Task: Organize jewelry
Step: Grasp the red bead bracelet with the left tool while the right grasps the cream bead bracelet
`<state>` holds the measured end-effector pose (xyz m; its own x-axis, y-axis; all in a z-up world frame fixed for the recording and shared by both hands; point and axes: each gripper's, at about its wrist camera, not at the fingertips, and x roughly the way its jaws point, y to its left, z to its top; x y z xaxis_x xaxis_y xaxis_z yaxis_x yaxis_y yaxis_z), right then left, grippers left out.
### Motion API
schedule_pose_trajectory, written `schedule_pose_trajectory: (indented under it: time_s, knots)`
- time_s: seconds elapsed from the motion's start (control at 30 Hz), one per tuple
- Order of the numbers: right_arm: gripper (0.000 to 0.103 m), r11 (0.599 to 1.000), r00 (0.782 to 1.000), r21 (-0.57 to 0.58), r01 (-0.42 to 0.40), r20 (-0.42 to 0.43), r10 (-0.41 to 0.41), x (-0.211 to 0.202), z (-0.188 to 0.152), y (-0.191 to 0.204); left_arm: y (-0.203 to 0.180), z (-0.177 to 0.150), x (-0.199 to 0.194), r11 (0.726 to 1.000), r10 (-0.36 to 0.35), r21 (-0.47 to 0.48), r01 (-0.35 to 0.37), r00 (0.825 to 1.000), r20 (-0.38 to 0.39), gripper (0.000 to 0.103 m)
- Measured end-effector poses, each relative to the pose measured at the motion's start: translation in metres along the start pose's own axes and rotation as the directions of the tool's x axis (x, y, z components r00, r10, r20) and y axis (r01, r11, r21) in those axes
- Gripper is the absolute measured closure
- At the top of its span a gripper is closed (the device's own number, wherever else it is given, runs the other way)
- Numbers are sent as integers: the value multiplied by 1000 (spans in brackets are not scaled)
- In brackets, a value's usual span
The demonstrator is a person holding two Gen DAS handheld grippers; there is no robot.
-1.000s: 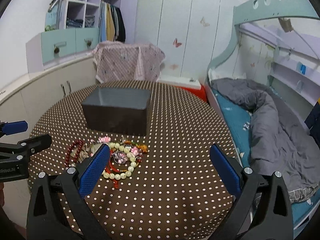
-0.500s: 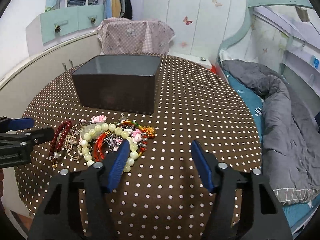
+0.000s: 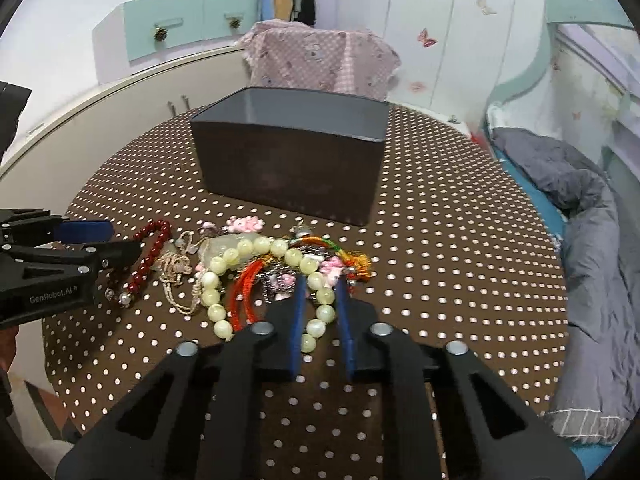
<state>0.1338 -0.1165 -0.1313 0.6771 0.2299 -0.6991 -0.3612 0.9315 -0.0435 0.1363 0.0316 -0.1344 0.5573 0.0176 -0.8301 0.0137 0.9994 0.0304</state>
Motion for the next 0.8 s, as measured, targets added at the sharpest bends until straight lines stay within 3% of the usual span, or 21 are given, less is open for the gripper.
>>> schedule_pose_trajectory:
  time_s: [0.07, 0.13, 0.47, 0.8]
  knots:
    - [92, 1000, 1000, -8, -3, 1, 3, 1, 0, 0, 1, 0, 0, 1000, -6, 14, 6, 1000, 8, 75]
    - [95, 1000, 1000, -14, -7, -4, 7, 2, 1, 1, 0, 0, 0, 1000, -2, 23, 1, 1000, 19, 95]
    - [95, 999, 999, 28, -29, 34, 28, -16, 9, -9, 19, 11, 2, 998, -57, -36, 58, 998, 32, 95]
    - [95, 998, 991, 21, -51, 128, 48, -42, 30, -8, 23, 32, -17, 995, -95, -26, 98, 988, 119, 95]
